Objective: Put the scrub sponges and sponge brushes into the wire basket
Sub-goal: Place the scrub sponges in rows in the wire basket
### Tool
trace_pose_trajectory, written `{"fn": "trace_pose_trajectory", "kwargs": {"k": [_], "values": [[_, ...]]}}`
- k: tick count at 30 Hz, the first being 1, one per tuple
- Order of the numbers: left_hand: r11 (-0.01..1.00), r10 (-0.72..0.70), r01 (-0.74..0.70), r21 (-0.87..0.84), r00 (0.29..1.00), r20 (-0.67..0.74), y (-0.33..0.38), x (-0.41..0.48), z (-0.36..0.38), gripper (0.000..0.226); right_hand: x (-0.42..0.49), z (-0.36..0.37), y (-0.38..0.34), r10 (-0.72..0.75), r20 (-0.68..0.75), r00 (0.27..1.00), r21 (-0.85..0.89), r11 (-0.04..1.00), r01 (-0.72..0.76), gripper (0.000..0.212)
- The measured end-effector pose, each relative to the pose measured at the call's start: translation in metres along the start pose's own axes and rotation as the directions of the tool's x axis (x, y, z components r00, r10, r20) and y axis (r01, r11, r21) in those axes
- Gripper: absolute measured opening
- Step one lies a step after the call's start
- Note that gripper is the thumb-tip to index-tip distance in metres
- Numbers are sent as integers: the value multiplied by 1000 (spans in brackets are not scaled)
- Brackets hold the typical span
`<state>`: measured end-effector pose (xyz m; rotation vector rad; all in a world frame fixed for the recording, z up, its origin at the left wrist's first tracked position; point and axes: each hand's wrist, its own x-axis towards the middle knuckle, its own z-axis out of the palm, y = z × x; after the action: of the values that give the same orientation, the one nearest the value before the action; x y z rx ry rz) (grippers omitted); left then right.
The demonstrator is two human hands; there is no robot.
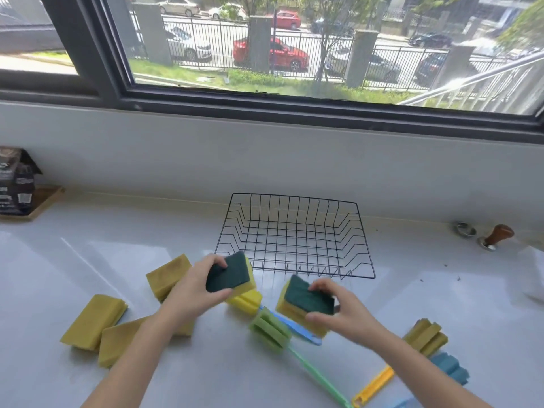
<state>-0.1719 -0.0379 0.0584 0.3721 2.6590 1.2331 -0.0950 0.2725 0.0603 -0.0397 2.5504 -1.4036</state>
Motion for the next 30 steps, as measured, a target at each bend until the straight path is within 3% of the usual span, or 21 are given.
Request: {"fn": "trace_pose_trajectory", "kwargs": {"k": [4, 7, 12, 16, 23, 30], "values": [[992, 66, -71, 105, 996, 57, 15, 63, -6, 40, 53, -36, -4, -57, -149, 987, -115, 993, 40, 37], [980, 108, -125, 157, 988, 112, 23, 109, 6, 39, 97, -45, 2, -58, -185, 981, -186, 982, 23, 37], [972, -1, -33, 234, 990, 142, 14, 144, 54, 40, 146, -42, 30, 99, -327, 940, -254, 949, -188, 35], [946, 13, -61, 318, 989, 149, -9, 145, 75, 39, 159, -30, 46, 247, -135, 960, -371, 885, -280, 36], [945, 50, -104, 309, 983, 175, -33, 142, 64, 37, 170, -4, 42, 248, 101, 963, -399, 897, -190, 37], [924, 63, -90, 372, 994, 86, -34, 120, 81, 37, 180, 26, 28, 173, 98, 980, -329, 935, -132, 33]]}}
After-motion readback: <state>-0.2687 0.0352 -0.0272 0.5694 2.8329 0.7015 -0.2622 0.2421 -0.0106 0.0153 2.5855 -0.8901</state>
